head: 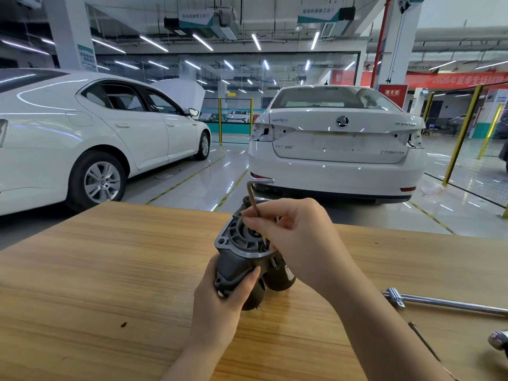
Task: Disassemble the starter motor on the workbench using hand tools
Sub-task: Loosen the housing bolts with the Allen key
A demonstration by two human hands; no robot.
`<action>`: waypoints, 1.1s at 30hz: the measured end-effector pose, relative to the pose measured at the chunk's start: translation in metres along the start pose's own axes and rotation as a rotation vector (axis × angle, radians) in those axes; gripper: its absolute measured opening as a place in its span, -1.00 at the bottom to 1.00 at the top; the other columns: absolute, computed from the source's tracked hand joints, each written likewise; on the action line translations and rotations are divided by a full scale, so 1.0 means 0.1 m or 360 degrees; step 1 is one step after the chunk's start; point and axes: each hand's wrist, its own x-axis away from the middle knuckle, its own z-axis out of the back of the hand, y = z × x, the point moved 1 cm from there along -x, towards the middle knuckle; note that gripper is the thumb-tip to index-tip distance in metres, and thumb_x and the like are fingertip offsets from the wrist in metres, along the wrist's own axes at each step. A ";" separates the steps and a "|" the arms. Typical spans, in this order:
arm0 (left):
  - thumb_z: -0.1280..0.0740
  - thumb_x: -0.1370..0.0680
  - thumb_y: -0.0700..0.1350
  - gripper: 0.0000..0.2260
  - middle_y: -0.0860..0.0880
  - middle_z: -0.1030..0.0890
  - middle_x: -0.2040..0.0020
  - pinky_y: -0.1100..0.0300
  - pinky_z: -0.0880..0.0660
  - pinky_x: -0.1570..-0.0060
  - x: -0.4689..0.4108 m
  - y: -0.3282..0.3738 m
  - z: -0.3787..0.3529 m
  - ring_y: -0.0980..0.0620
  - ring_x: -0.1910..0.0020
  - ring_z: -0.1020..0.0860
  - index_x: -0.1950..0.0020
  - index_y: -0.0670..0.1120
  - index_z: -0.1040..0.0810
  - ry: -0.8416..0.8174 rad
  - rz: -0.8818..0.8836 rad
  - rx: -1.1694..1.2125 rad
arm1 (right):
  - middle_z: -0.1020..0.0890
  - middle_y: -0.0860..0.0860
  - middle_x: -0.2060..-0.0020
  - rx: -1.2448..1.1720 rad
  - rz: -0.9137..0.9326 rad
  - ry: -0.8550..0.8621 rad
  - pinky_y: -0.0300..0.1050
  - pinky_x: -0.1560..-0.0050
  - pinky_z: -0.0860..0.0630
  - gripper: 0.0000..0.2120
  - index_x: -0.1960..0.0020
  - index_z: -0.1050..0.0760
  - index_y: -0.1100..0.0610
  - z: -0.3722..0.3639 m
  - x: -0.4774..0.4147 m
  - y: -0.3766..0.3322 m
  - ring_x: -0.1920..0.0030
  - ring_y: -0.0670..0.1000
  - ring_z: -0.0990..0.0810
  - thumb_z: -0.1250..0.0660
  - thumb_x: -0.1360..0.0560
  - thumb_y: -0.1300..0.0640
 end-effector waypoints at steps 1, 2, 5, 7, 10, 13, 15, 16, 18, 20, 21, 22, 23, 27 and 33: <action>-0.39 -0.15 0.21 -0.51 0.14 -0.61 0.06 0.51 -0.47 0.17 0.00 0.00 0.00 0.34 0.05 -0.56 -0.04 0.14 -0.47 0.0001 0.0000 -0.0002 | -0.56 -0.24 0.38 0.0008 0.0003 -0.0003 -0.47 0.31 -0.40 -0.87 0.04 -0.64 -0.04 -0.01 0.00 0.01 0.34 -0.36 -0.50 -0.35 -0.47 0.13; -0.39 -0.15 0.21 -0.52 0.14 -0.61 0.06 0.51 -0.47 0.17 0.00 0.00 0.00 0.33 0.05 -0.56 -0.04 0.13 -0.47 0.0001 -0.0001 -0.0005 | -0.54 -0.26 0.40 0.0040 0.0016 -0.0006 -0.46 0.29 -0.39 -0.83 -0.02 -0.63 -0.02 -0.02 -0.01 0.02 0.35 -0.36 -0.49 -0.32 -0.50 0.14; -0.39 -0.16 0.20 -0.52 0.19 -0.63 0.10 0.51 -0.47 0.17 0.00 -0.01 0.01 0.33 0.06 -0.56 -0.03 0.13 -0.48 0.0010 0.0006 0.0011 | -0.51 -0.21 0.44 0.0153 0.0058 -0.0015 -0.41 0.28 -0.41 -0.80 -0.09 -0.59 0.04 -0.03 -0.01 0.03 0.39 -0.24 -0.47 -0.23 -0.56 0.16; -0.40 -0.16 0.20 -0.52 0.27 -0.63 0.10 0.52 -0.47 0.18 0.00 0.00 0.01 0.35 0.05 -0.55 -0.04 0.14 -0.47 0.0000 0.0003 0.0010 | -0.52 -0.16 0.39 0.0175 0.0076 -0.0013 -0.39 0.26 -0.41 -0.80 -0.11 -0.55 0.03 -0.04 -0.02 0.02 0.37 -0.22 -0.47 -0.20 -0.56 0.16; -0.39 -0.15 0.21 -0.51 0.36 -0.60 0.09 0.54 -0.45 0.20 0.00 0.01 0.00 0.37 0.05 -0.55 -0.04 0.13 -0.46 0.0002 -0.0002 0.0015 | -0.55 -0.15 0.35 0.0092 0.0027 0.0006 -0.36 0.26 -0.48 -0.90 0.04 -0.46 -0.11 -0.05 -0.02 0.02 0.34 -0.22 -0.52 -0.30 -0.50 0.09; -0.38 -0.16 0.21 -0.53 0.38 -0.59 0.09 0.55 -0.44 0.20 0.00 0.01 0.00 0.39 0.05 -0.54 -0.03 0.14 -0.45 0.0008 -0.0007 0.0012 | -0.59 -0.09 0.34 0.0087 0.0014 0.0145 -0.25 0.29 -0.55 -0.78 0.24 -0.37 -0.10 -0.05 -0.01 0.02 0.35 -0.13 -0.57 -0.42 -0.41 0.06; -0.39 -0.16 0.20 -0.53 0.38 -0.59 0.09 0.54 -0.45 0.19 0.00 0.01 0.00 0.37 0.05 -0.55 -0.03 0.14 -0.46 0.0004 -0.0004 0.0019 | -0.61 -0.05 0.36 0.0075 0.0014 0.0193 -0.20 0.26 -0.56 -0.80 0.30 -0.44 -0.05 -0.03 -0.01 0.00 0.35 -0.12 -0.58 -0.46 -0.37 0.08; -0.39 -0.17 0.19 -0.53 0.36 -0.60 0.08 0.53 -0.45 0.19 0.00 0.01 0.00 0.36 0.05 -0.55 -0.04 0.14 -0.46 0.0005 -0.0003 0.0021 | -0.62 -0.04 0.37 0.0048 0.0005 0.0182 -0.20 0.25 -0.56 -0.83 0.30 -0.48 -0.02 -0.02 -0.01 0.00 0.35 -0.13 -0.58 -0.46 -0.36 0.09; -0.39 -0.17 0.19 -0.53 0.34 -0.60 0.07 0.52 -0.46 0.19 0.00 0.01 0.00 0.34 0.04 -0.56 -0.04 0.13 -0.47 0.0010 -0.0003 0.0023 | -0.62 -0.09 0.38 0.0010 0.0002 0.0117 -0.29 0.22 -0.54 -0.92 0.26 -0.58 -0.01 -0.02 0.00 0.00 0.30 -0.17 -0.59 -0.45 -0.38 0.11; -0.39 -0.18 0.20 -0.54 0.33 -0.61 0.07 0.53 -0.45 0.21 -0.01 0.00 0.01 0.34 0.04 -0.56 -0.04 0.13 -0.48 0.0014 -0.0009 0.0016 | -0.59 -0.17 0.36 0.0024 0.0031 0.0078 -0.38 0.18 -0.50 -0.92 0.13 -0.63 -0.03 -0.04 0.00 0.00 0.26 -0.25 -0.56 -0.39 -0.43 0.13; -0.39 -0.19 0.19 -0.55 0.32 -0.61 0.07 0.53 -0.45 0.21 -0.01 0.00 0.01 0.34 0.05 -0.56 -0.04 0.13 -0.48 0.0016 -0.0012 0.0011 | -0.58 -0.18 0.34 0.0033 0.0045 0.0077 -0.39 0.17 -0.48 -0.88 0.06 -0.63 -0.03 -0.05 0.00 0.00 0.26 -0.26 -0.54 -0.36 -0.46 0.14; -0.38 -0.19 0.18 -0.56 0.32 -0.61 0.08 0.54 -0.45 0.22 -0.01 0.00 0.01 0.34 0.05 -0.56 -0.04 0.13 -0.48 0.0017 -0.0012 0.0007 | -0.56 -0.16 0.32 0.0055 0.0059 0.0086 -0.36 0.17 -0.46 -0.85 0.01 -0.63 -0.01 -0.06 0.00 0.01 0.27 -0.24 -0.52 -0.32 -0.49 0.15; -0.38 -0.20 0.18 -0.57 0.33 -0.61 0.08 0.54 -0.45 0.22 -0.02 0.00 0.01 0.35 0.06 -0.56 -0.03 0.13 -0.47 0.0019 -0.0011 0.0005 | -0.56 -0.12 0.30 0.0094 0.0077 0.0100 -0.31 0.18 -0.47 -0.83 -0.02 -0.63 0.02 -0.06 0.00 0.01 0.27 -0.19 -0.51 -0.29 -0.51 0.16; -0.38 -0.19 0.20 -0.54 0.33 -0.61 0.07 0.54 -0.45 0.20 -0.01 0.00 0.01 0.35 0.04 -0.56 -0.04 0.12 -0.48 0.0021 -0.0034 0.0005 | -0.58 -0.07 0.28 0.0176 0.0089 0.0143 -0.15 0.16 -0.50 -0.83 -0.02 -0.60 0.06 -0.07 -0.02 0.05 0.26 -0.09 -0.54 -0.24 -0.54 0.17; -0.40 -0.19 0.19 -0.55 0.32 -0.62 0.05 0.53 -0.46 0.19 0.01 0.00 0.01 0.33 0.06 -0.57 -0.03 0.11 -0.49 0.0029 -0.0081 -0.0018 | -0.60 -0.13 0.33 0.0097 0.0034 0.0177 -0.23 0.25 -0.54 -0.92 0.18 -0.53 0.00 -0.08 0.00 0.05 0.32 -0.12 -0.58 -0.34 -0.46 0.03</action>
